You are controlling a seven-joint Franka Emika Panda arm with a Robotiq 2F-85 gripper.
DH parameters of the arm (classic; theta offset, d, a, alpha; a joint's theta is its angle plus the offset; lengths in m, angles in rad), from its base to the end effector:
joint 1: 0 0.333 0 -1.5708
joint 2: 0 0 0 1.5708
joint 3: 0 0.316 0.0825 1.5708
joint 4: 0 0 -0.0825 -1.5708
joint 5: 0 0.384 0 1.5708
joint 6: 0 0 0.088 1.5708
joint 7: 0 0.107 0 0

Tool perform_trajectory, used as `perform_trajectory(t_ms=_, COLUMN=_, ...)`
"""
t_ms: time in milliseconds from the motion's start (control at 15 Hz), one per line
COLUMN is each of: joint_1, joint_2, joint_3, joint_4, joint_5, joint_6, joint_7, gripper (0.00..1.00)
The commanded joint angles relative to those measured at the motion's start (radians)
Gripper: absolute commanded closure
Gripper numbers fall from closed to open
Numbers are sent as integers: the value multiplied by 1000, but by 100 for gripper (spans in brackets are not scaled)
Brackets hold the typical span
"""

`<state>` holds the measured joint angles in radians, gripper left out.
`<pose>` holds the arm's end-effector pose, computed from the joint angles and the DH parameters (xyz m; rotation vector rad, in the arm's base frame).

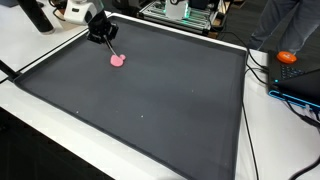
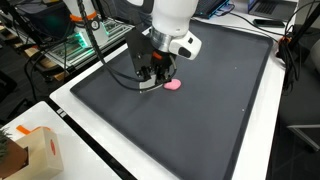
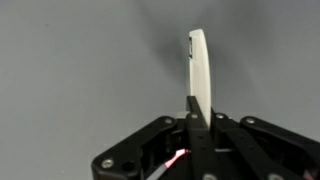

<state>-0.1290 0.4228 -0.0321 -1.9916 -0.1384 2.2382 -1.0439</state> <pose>0.5817 -0.0983 0.2349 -2.7518 -1.4675 0.3284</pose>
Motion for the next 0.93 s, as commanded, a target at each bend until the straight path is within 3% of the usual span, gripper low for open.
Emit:
perform_trajectory(t_ms=0, joint_1=-12, joint_2=11, joint_3=-15, joint_4=-3, joint_5=-59, joint_6=-16, joint_7=-7, gripper=99)
perform_trajectory(t_ms=467, joint_1=-7, joint_2=-105, joint_3=19, joint_4=-16, joint_5=-18, joint_6=-74, joint_7=-68, gripper=99)
perform_trajectory(t_ms=667, joint_1=3, joint_2=-156, joint_3=36, joint_4=-7, joint_5=33, joint_6=-63, joint_7=-32, gripper=99)
perform_trajectory(t_ms=867, joint_1=34, joint_2=-188, joint_3=49, joint_4=7, joint_5=82, joint_6=-49, joint_7=84, gripper=99)
